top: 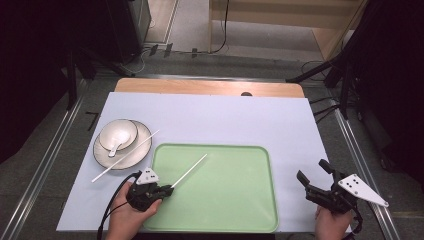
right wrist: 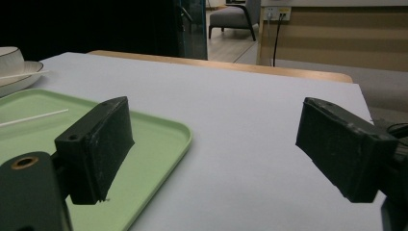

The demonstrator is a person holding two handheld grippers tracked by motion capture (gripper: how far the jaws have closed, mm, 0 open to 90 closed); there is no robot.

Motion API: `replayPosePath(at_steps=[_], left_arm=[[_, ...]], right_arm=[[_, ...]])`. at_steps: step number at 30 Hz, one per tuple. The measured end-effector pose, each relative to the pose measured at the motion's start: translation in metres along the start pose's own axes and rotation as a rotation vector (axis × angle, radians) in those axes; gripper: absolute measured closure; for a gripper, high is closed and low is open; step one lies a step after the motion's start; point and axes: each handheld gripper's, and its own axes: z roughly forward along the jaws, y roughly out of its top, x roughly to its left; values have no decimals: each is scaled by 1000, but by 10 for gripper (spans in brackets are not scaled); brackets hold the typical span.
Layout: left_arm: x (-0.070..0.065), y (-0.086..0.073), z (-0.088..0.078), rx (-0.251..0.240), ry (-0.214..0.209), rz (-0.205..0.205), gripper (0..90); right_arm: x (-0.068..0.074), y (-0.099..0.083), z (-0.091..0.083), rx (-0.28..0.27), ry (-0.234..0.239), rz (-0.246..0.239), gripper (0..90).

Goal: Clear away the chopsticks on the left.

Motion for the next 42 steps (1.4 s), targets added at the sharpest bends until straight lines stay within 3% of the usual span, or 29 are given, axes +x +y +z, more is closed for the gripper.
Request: replayPosePath(at_steps=[4,7,10,13,16,18,19,21,22,27,30,31,42], left_arm=[[-2,-2,0,-15,17,-5,841],[-7,-3,1,-17,51,28,835],[-6,-2,1,-22,33,7,797],[1,-1,1,-21,-23,-41,753],[5,4,-1,-46,-15,-48,721],[4,12,-4,-72,-15,-48,746],[2,17,-4,-80,-10,-35,824],[-1,25,-2,-79,-13,-16,871],[-5,32,4,-66,-20,13,900],[-17,43,30,-14,-25,90,900],[-18,43,42,11,-2,101,900],[-17,43,43,1,-6,92,900],[6,37,30,-13,105,4,900]], right_arm=[[0,0,1,3,3,1,128],[1,0,1,3,5,0,128],[2,0,1,2,7,0,128],[2,0,1,1,12,-2,128],[1,0,0,3,13,0,128],[0,0,0,3,11,3,128],[0,0,0,3,10,5,128],[-1,0,1,4,10,5,128],[-1,0,1,4,12,5,128],[0,-1,1,8,12,4,128],[0,-1,0,7,12,6,128],[-1,-1,0,6,13,4,128],[0,-2,1,17,10,-1,128]])
